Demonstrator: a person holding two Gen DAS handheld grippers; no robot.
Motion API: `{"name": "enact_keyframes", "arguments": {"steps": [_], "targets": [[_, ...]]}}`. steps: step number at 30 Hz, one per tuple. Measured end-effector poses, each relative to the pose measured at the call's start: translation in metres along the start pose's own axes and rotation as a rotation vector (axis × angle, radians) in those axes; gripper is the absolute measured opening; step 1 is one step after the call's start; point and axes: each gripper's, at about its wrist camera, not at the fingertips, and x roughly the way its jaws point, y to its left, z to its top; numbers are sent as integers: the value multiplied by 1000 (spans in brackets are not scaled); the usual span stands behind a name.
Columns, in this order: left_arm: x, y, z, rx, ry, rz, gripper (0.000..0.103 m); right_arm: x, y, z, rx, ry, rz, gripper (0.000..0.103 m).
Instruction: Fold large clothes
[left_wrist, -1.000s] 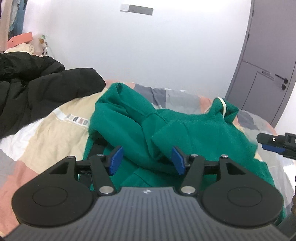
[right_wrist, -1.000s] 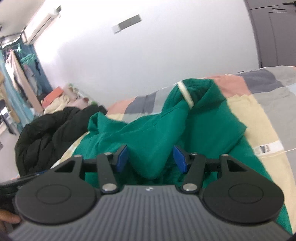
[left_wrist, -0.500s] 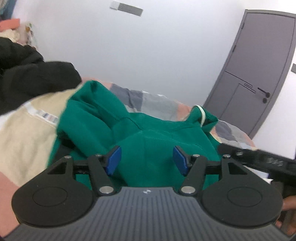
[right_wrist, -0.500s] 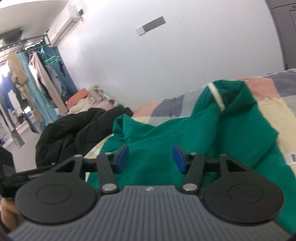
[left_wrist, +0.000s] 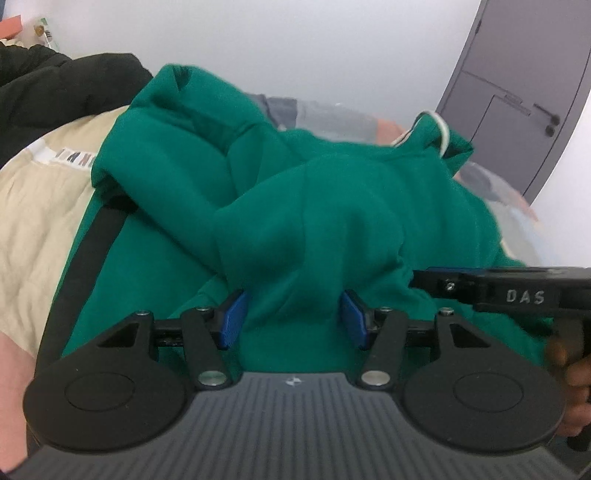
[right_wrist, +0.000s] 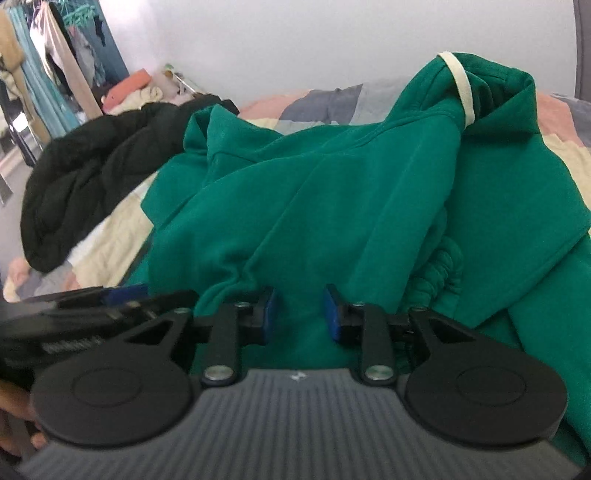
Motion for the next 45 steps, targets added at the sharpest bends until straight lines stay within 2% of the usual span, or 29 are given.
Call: {"name": "enact_keyframes", "arguments": {"steps": [4, 7, 12, 15, 19, 24, 28, 33, 35, 37, 38, 42, 44, 45], "targets": [[3, -3, 0, 23, 0, 20, 62, 7, -6, -1, 28, 19, 5, 29], [0, -4, -1, 40, -30, 25, 62, 11, -6, 3, 29, 22, -1, 29], [-22, -10, -4, 46, -65, 55, 63, 7, 2, 4, -18, 8, -19, 30], [-46, -14, -4, 39, -102, 62, 63, -6, 4, 6, -11, -21, -6, 32], [-83, -17, -5, 27, -144, 63, 63, -45, 8, 3, -5, -97, 39, 34], [-120, -18, -15, 16, -148, 40, 64, -89, -1, 0, 33, -126, 75, 34], [-147, -16, -29, 16, -124, 38, 66, -127, -21, 9, 107, -137, 117, 34], [-164, 1, -43, -19, -72, 56, 67, -171, -50, 22, 147, -103, 132, 35], [-163, 14, -41, -91, -37, 75, 67, -187, -62, 21, 136, -95, 120, 41], [-162, 26, -41, -149, -7, 54, 67, -198, -77, 16, 134, -80, 101, 54], [-162, 30, -40, -164, 7, 59, 67, -201, -86, 12, 148, -71, 84, 54], [-160, 59, -40, -267, 78, 82, 68, -207, -133, -10, 292, -24, 92, 55], [-161, 77, -40, -334, 108, 87, 69, -206, -155, -22, 360, -12, 92, 61], [-162, 85, -41, -353, 116, 91, 69, -203, -168, -29, 405, -2, 95, 70]]}}
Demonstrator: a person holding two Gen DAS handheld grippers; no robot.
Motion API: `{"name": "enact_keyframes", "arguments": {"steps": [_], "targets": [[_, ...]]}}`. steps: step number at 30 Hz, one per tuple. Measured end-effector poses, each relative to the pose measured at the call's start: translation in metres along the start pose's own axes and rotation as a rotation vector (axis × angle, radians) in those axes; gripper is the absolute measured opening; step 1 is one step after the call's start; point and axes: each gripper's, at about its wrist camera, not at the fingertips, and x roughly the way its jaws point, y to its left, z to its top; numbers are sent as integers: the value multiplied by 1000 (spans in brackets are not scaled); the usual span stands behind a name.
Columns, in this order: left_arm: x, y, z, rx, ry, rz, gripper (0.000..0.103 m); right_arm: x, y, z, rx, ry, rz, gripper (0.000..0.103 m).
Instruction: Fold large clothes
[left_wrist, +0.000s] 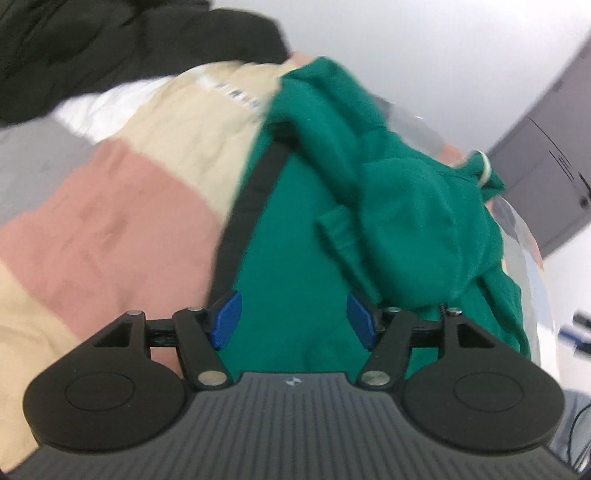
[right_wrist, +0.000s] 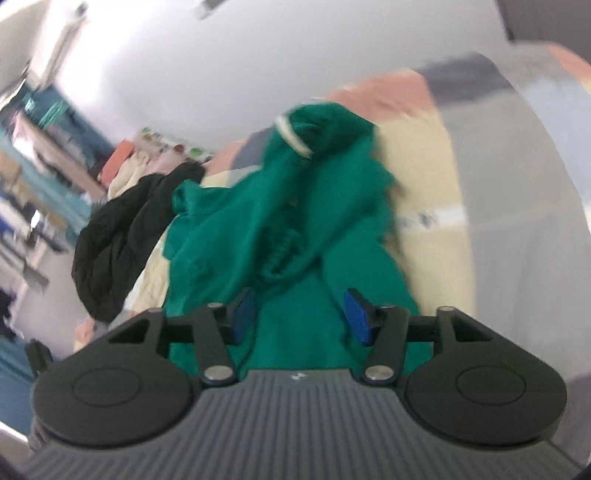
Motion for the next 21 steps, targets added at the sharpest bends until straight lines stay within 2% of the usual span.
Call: {"name": "enact_keyframes", "arguments": {"steps": [1, 2, 4, 9, 13, 16, 19, 21], "targets": [[-1, 7, 1, -14, 6, 10, 70, 3, -11, -2, 42, 11, 8, 77], [-1, 14, 3, -28, 10, 22, 71, 8, -25, -5, 98, 30, 27, 79], [1, 27, 3, -68, 18, 37, 72, 19, -45, -11, 171, 64, 52, 79], [20, 57, -3, -197, 86, 26, 72, 53, -74, -24, 232, 129, 17, 79], [36, 66, -5, -256, 143, -24, 72, 66, -88, -36, 251, 170, 44, 79], [41, 63, -8, -257, 166, -85, 72, 72, -93, -43, 232, 197, 98, 79], [43, 58, -13, -241, 176, -92, 72, 77, -92, -48, 139, 205, 102, 77], [44, 55, -15, -233, 178, -112, 72, 77, -98, -48, 183, 193, 123, 77]]}}
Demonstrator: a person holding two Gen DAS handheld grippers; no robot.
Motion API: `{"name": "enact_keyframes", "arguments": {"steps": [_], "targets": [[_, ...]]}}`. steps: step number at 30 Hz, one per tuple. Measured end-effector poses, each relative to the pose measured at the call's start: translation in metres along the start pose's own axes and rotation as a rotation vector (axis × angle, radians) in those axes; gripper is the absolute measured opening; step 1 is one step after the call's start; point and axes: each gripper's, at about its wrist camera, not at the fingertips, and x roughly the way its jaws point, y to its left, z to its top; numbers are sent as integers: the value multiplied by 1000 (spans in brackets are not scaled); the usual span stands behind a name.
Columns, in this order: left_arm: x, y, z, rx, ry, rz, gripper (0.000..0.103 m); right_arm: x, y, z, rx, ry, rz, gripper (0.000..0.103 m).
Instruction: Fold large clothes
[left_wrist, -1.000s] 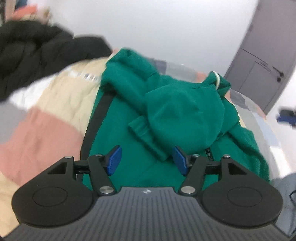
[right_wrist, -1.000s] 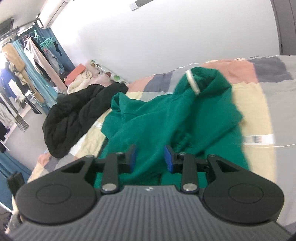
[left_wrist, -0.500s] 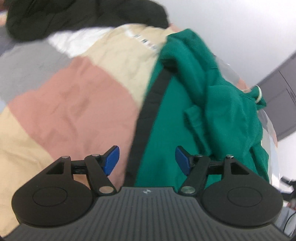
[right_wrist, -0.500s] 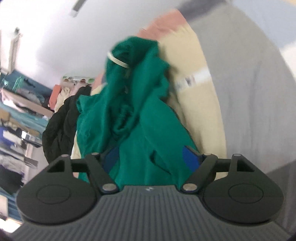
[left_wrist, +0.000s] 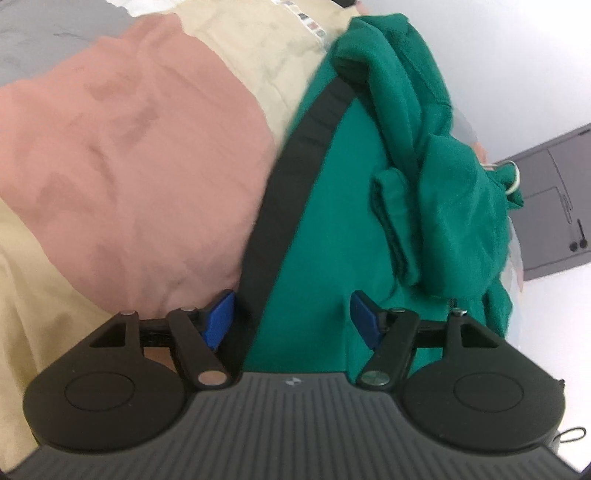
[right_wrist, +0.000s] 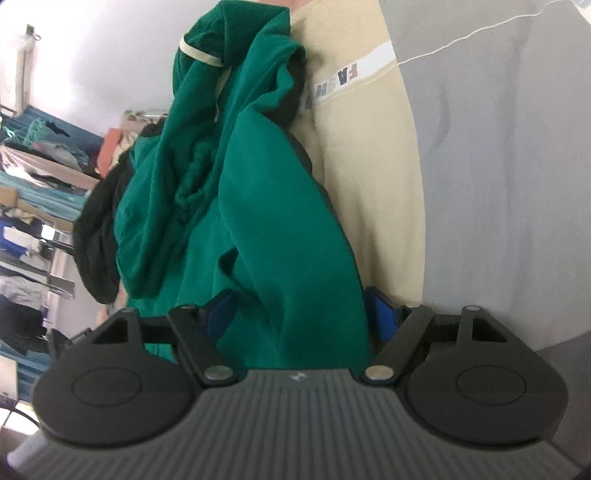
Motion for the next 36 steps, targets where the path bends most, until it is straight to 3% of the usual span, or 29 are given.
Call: {"name": "enact_keyframes", "arguments": {"steps": [5, 7, 10, 14, 17, 20, 23, 24, 25, 27, 29, 36], "targets": [[-7, -3, -6, -6, -15, -157, 72, 3, 10, -3, -84, 31, 35, 80], [-11, -10, -11, 19, -41, -224, 72, 4, 12, -2, -78, 33, 118, 81], [-7, -23, -18, 79, -43, -144, 72, 9, 18, -4, -81, 19, 193, 81], [6, -17, -19, 38, 11, -65, 72, 24, 21, -8, -104, 41, 128, 80], [8, -15, -19, 42, 23, -88, 71, 25, 22, -10, -96, 34, 130, 80], [10, -23, -20, 87, 50, -179, 72, 28, 29, -10, -100, 37, 174, 80], [16, -26, -23, 108, 53, -140, 69, 35, 39, -13, -147, 44, 175, 76], [18, -27, -23, 108, 52, -124, 66, 38, 42, -13, -150, 42, 152, 67], [17, -28, -24, 116, 46, -105, 59, 40, 42, -12, -133, 35, 127, 49], [16, -27, -27, 118, 31, -73, 45, 39, 39, -10, -94, 19, 97, 30], [12, -22, -26, 87, 13, -67, 16, 33, 42, -9, -103, 1, 96, 24], [-37, -23, -21, 36, -139, -263, 10, -13, 79, -1, -129, -149, 221, 12]]}}
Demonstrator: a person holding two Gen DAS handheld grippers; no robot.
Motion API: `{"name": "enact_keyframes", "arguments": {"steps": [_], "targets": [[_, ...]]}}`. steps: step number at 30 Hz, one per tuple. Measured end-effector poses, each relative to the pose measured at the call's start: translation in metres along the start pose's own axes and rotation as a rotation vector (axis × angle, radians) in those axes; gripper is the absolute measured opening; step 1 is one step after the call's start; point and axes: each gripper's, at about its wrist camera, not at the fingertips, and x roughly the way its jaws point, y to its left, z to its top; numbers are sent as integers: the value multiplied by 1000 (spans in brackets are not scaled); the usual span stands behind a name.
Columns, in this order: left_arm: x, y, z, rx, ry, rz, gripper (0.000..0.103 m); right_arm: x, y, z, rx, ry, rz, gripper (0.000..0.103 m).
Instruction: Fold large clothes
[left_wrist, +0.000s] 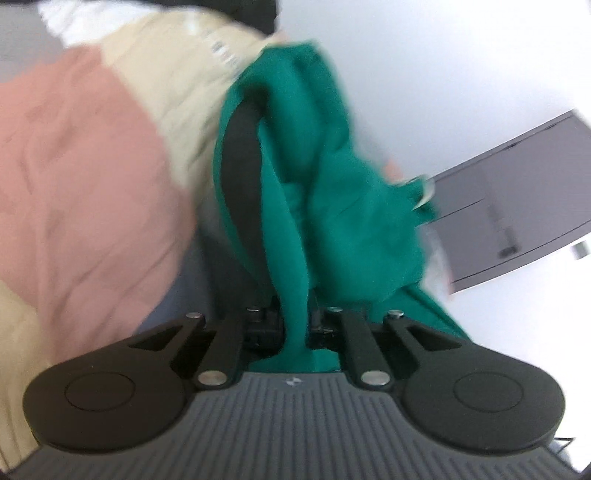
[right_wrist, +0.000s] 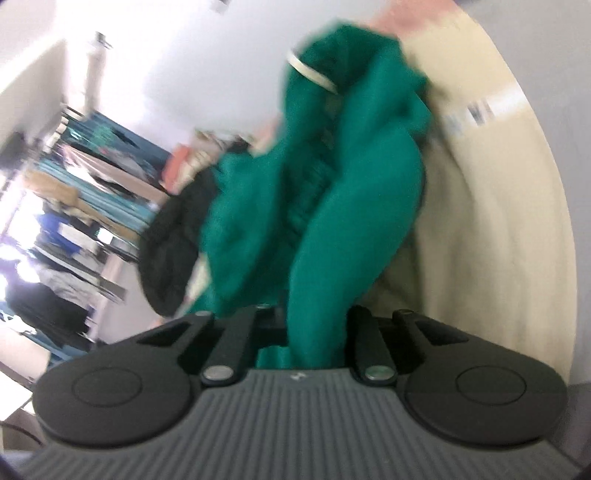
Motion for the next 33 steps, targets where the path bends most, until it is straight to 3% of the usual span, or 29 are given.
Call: {"name": "enact_keyframes", "arguments": {"steps": [9, 19, 27, 33], "targets": [[-73, -5, 1, -111, -176, -126, 7, -25, 51, 26, -18, -124, 148, 12], [-119, -27, -10, -133, -235, -226, 7, -63, 59, 24, -2, -212, 241, 12], [-117, -54, 29, -129, -292, -237, 7, -62, 58, 61, 117, -239, 174, 12], [-91, -83, 99, -131, -368, -195, 7, -37, 61, 119, 222, -307, 75, 12]]}}
